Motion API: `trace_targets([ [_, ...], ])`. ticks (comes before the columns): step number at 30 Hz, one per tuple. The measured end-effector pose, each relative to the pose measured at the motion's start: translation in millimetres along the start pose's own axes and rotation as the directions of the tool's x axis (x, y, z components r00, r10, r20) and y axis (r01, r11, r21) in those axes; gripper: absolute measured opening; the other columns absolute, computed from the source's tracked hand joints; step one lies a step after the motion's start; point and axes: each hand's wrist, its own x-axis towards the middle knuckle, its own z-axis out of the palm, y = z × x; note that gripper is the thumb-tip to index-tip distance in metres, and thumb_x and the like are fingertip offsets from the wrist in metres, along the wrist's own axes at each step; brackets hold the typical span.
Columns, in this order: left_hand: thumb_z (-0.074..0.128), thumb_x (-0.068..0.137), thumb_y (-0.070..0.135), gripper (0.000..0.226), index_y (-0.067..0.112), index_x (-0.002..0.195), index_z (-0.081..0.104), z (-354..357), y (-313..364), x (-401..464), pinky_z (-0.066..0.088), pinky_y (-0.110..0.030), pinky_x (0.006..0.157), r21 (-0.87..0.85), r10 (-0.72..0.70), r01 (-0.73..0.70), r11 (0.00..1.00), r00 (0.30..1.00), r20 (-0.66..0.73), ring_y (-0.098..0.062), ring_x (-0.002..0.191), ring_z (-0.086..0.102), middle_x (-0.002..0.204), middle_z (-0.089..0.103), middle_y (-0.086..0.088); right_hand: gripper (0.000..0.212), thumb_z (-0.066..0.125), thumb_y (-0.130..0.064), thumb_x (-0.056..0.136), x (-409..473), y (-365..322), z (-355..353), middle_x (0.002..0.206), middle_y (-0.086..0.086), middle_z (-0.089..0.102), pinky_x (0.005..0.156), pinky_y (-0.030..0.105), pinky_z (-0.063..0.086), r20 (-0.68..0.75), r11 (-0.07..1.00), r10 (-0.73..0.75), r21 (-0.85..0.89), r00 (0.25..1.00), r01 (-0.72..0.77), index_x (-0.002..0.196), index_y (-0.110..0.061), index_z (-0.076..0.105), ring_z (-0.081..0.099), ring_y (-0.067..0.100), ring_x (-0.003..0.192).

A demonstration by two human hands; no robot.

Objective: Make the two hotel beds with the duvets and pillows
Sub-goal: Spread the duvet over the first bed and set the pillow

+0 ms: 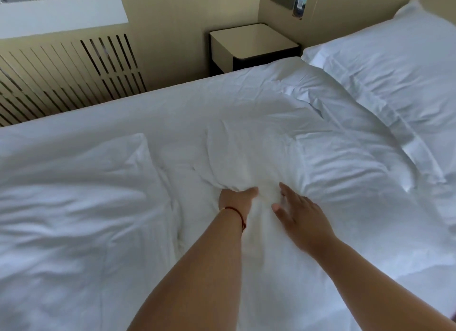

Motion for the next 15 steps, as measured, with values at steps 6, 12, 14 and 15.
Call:
trace_targets([
  [6, 0.064, 0.083, -0.002, 0.017, -0.002, 0.099, 0.069, -21.8, 39.9, -35.8, 0.06, -0.037, 0.07, -0.186, 0.29, -0.286, 0.94, 0.957, -0.007, -0.03, 0.083, 0.072, 0.089, 0.073, -0.016, 0.081, 0.008, -0.069, 0.079, 9.0, -30.9, -34.6, 0.154, -0.013, 0.026, 0.113, 0.024, 0.009, -0.195, 0.977, -0.072, 0.185, 0.978, 0.109, 0.149, -0.033, 0.022, 0.019, 0.008, 0.143],
  [12, 0.08, 0.07, 0.012, 0.071, 0.023, 0.134, 0.051, -118.3, -41.9, -35.5, 0.048, -0.049, 0.099, -0.105, 0.218, -0.235, 0.966, 0.963, -0.157, -0.028, 0.111, 0.064, 0.121, 0.067, -0.005, 0.113, -0.029, -0.084, 0.057, 5.1, -68.1, 11.4, 0.157, -0.017, 0.017, 0.117, 0.029, 0.002, 0.001, 0.981, -0.182, 0.067, 0.983, 0.181, 0.15, -0.039, 0.016, 0.007, 0.002, 0.145],
  [14, 0.076, 0.079, 0.012, 0.089, 0.027, 0.15, 0.025, -123.8, -50.4, -39.5, 0.042, -0.039, 0.106, 0.046, 0.192, -0.187, 0.981, 0.966, -0.171, -0.025, 0.121, 0.054, 0.137, 0.054, -0.003, 0.125, -0.04, -0.081, 0.045, 5.5, -65.1, 29.1, 0.159, -0.016, 0.009, 0.118, 0.033, -0.002, 0.087, 0.984, -0.164, -0.05, 0.983, 0.169, 0.15, -0.038, 0.012, 0.001, 0.003, 0.146],
  [15, 0.072, 0.083, 0.017, 0.092, 0.026, 0.154, 0.013, -122.1, -45.8, -41.4, 0.041, -0.036, 0.107, 0.148, 0.202, -0.173, 0.974, 0.958, -0.205, -0.025, 0.124, 0.051, 0.142, 0.048, -0.005, 0.126, -0.041, -0.08, 0.044, 5.0, -64.7, 31.6, 0.159, -0.016, 0.008, 0.118, 0.034, -0.003, 0.089, 0.984, -0.155, -0.071, 0.984, 0.162, 0.151, -0.038, 0.011, 0.0, 0.003, 0.146],
])
